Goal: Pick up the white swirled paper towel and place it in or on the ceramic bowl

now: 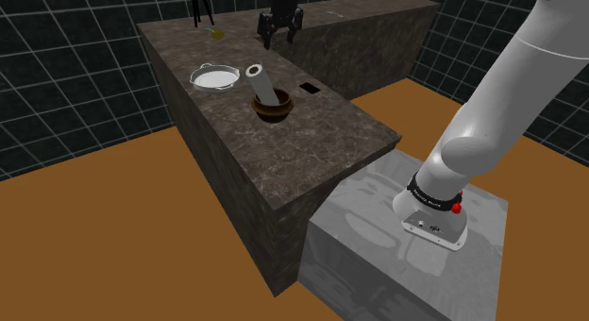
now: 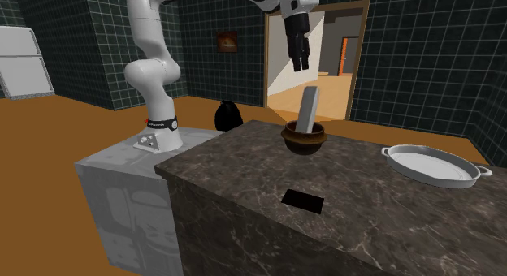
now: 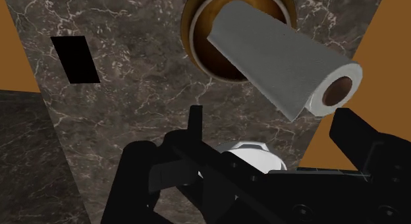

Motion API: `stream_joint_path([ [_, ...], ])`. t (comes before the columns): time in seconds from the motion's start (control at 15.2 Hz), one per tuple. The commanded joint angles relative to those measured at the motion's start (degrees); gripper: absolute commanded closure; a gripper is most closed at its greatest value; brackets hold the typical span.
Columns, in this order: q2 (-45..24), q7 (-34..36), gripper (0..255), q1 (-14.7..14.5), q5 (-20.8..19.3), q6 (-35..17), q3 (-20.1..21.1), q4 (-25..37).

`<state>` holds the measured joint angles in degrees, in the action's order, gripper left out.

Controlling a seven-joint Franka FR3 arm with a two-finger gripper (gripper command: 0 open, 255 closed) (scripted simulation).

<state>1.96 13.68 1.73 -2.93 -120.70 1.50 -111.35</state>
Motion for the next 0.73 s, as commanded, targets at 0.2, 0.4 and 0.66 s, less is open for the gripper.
stream_joint_path([
  [0.2, 1.4, -0.1, 0, -0.1, 0.1, 3.6, 0.1, 2.2],
  [0.4, 2.3, -0.1, 0, -0.1, 0.2, 6.8, 0.1, 4.5],
  [0.66, 2.3, -0.1, 0, -0.1, 0.2, 6.8, 0.1, 4.5],
])
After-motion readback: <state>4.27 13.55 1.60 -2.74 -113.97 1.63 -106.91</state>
